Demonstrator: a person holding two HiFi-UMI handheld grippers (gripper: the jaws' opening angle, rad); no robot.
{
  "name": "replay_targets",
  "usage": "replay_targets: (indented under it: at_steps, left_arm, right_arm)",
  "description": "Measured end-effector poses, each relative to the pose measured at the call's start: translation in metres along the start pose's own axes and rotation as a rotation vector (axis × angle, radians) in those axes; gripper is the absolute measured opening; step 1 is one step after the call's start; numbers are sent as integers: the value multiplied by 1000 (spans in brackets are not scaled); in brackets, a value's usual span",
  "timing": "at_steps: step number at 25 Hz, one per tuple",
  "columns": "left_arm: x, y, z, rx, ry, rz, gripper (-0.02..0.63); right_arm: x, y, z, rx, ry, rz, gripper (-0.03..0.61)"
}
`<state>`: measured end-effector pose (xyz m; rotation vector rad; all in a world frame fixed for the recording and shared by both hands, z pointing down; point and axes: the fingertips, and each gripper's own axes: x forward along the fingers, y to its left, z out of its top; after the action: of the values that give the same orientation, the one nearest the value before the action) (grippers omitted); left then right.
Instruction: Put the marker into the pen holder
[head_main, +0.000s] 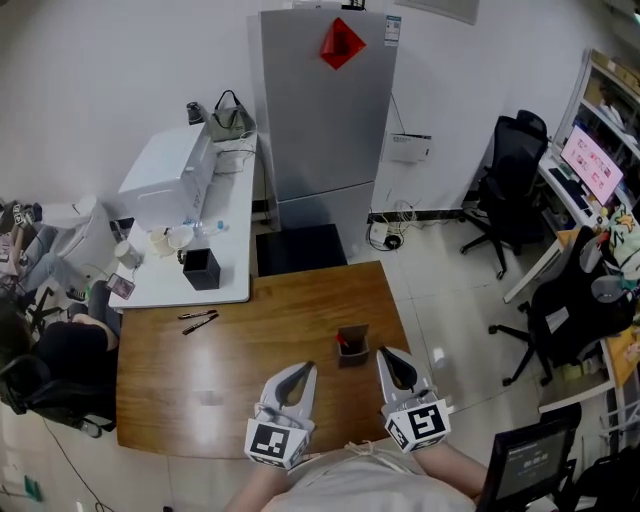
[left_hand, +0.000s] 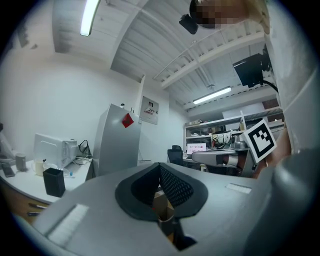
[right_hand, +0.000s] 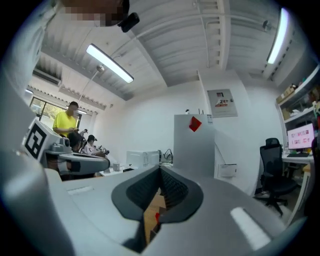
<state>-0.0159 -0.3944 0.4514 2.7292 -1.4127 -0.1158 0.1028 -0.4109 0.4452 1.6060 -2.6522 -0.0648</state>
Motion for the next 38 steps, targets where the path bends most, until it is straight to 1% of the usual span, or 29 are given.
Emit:
replay_targets:
  at_steps: [4,7,10,12,15,17,19,21,24,29,32,38]
  left_arm:
    - [-15,-5,7,11,-5,-7,11]
    - [-26,-4,6,14,-2,-3,11]
    - [-38,-3,9,20,-17,-12,11]
    - [-47,-1,13,6,-22,-17,11]
    - [-59,-1,15,-29,-15,-30,11]
    - [-70,-4,15,-30,-13,-28,11]
    - [-81,-8,11,-18,-21,-13,11]
    - [-92,-15,7,-4,-14,-10,11]
    - [-110,-33,3,3,7,-8,11]
    - [-149,-71,3,5,-3,12,11]
    - [-177,-103,-1,3,-5,27,11]
    - [-237,-182,-11,-3,-3,41,11]
  right_arm:
    - [-21,17,1,23,0,9,3]
    - [-27,31,-2,31,6,17,3]
    - [-31,43,0,31,10,16,3]
    - [-33,49,0,47,17,-3,3]
    - [-34,65,4,104,8,-36,3]
    - [-38,87,8,102,-5,-4,3]
    - [-45,109,12,58,-15,61,3]
    - [-54,122,15,27,-24,96,3]
    - [-77,129,12,37,-21,98,3]
    - [-131,139,2,50,-6,103,3]
    - [-176,147,-2,49,0,109,3]
    - [-273,158,-8,49,12,103,3]
